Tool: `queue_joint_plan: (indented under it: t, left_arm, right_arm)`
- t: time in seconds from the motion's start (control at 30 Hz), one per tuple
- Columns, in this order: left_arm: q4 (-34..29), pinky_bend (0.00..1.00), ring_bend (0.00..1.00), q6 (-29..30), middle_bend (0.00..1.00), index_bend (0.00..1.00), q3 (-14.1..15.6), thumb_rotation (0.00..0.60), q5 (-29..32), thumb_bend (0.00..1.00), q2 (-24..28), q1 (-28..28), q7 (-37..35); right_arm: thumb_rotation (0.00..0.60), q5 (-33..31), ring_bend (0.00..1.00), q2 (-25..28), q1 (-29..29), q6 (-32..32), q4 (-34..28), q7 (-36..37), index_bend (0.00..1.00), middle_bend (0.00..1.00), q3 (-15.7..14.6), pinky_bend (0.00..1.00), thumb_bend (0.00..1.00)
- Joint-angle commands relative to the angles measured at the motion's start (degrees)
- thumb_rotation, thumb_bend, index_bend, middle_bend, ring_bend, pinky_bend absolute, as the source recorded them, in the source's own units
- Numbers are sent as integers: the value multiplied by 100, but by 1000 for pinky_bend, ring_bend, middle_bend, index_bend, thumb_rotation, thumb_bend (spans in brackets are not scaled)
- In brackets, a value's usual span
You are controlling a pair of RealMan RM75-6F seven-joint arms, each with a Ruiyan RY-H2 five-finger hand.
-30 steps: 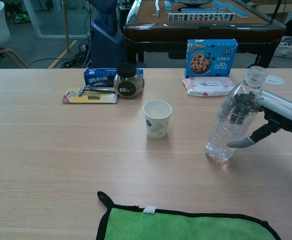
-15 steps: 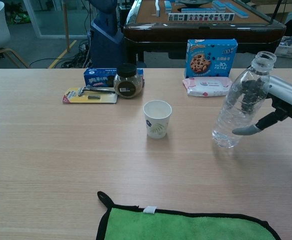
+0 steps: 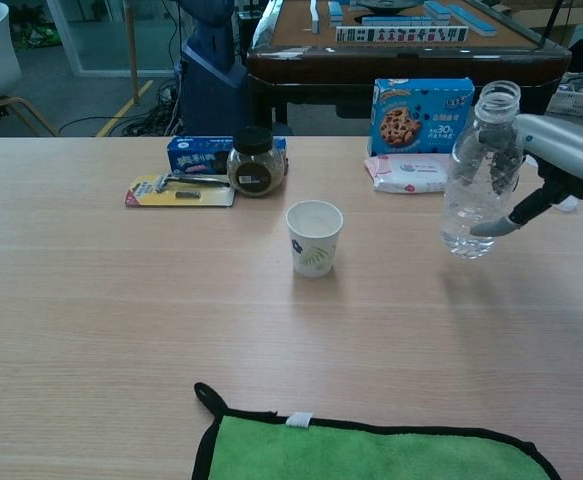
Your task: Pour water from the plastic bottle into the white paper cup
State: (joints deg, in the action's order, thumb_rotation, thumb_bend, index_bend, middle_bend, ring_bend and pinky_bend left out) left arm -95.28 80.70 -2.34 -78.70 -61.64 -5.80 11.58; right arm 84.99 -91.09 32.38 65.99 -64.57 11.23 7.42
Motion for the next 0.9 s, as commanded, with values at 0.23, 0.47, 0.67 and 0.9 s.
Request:
queue_joint_plan:
  t: [0.23, 0.47, 0.67, 0.9]
  left_arm:
    - [-36, 552, 284, 22, 236, 354, 9, 600, -45, 0, 20, 4, -18]
    - [-66, 553, 284, 35, 236, 354, 26, 600, -92, 0, 52, 10, -40]
    - [-68, 552, 284, 45, 236, 354, 34, 600, -116, 0, 60, 14, -47]
    - [-60, 553, 284, 35, 236, 354, 37, 600, -110, 0, 54, 12, -31]
  right_arm:
    - [600, -697, 527, 189, 429, -699, -648, -1532, 616, 637, 393, 525, 0]
    - [600, -1170, 527, 134, 713, -986, -718, -2385, 616, 637, 613, 526, 0]
    - [600, -1600, 527, 135, 920, -1169, -713, -3095, 616, 637, 745, 525, 0]
    - [600, -2211, 527, 208, 1150, -1357, -759, -3948, 616, 637, 828, 525, 0]
